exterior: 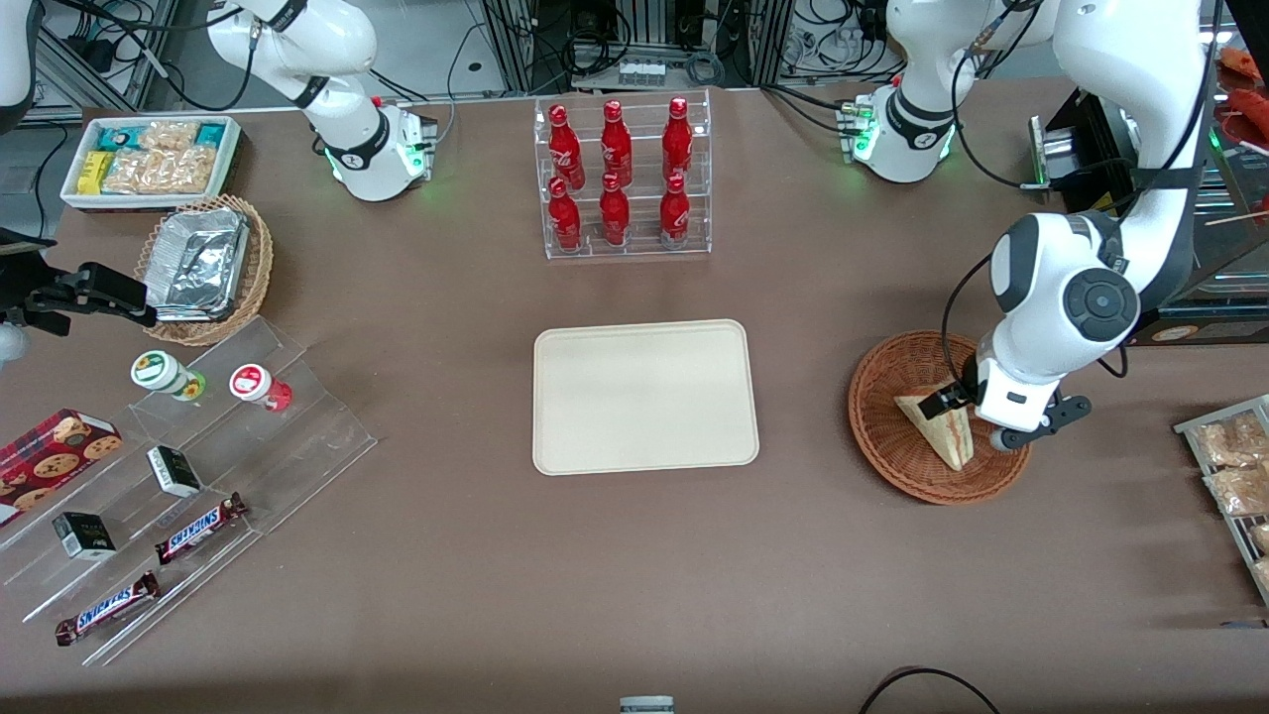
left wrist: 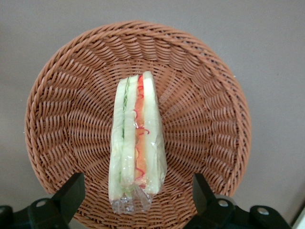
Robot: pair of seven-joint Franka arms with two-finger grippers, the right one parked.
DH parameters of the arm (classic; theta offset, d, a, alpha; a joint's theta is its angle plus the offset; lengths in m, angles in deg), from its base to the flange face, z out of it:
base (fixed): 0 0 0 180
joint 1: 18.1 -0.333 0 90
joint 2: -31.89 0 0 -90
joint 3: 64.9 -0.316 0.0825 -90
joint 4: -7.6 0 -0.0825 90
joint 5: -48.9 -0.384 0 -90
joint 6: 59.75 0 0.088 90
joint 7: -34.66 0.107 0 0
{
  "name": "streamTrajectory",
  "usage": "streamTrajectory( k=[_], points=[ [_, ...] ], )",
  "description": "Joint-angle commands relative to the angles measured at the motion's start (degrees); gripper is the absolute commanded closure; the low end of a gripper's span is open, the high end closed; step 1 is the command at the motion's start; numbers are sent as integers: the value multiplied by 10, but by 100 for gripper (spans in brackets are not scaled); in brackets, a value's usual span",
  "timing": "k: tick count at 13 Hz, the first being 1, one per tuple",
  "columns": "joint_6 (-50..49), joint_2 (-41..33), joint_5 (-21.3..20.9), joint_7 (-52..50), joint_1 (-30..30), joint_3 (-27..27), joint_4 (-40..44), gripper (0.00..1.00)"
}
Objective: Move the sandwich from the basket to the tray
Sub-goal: 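Close the left gripper on the sandwich's wrapped edge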
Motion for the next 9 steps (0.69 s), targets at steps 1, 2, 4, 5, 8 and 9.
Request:
streamTrajectory(
  k=[1, 2, 4, 5, 8, 9],
  points=[
    [11, -1, -13, -14, 2, -3, -16, 0],
    [17, 2, -13, -14, 2, -3, -19, 0],
    [32, 16, -13, -14, 2, -3, -21, 0],
    [34, 17, -13, -14, 2, -3, -23, 0],
    [46, 26, -18, -15, 2, -4, -31, 0],
    [49, 31, -25, -15, 2, -4, -31, 6]
  ],
)
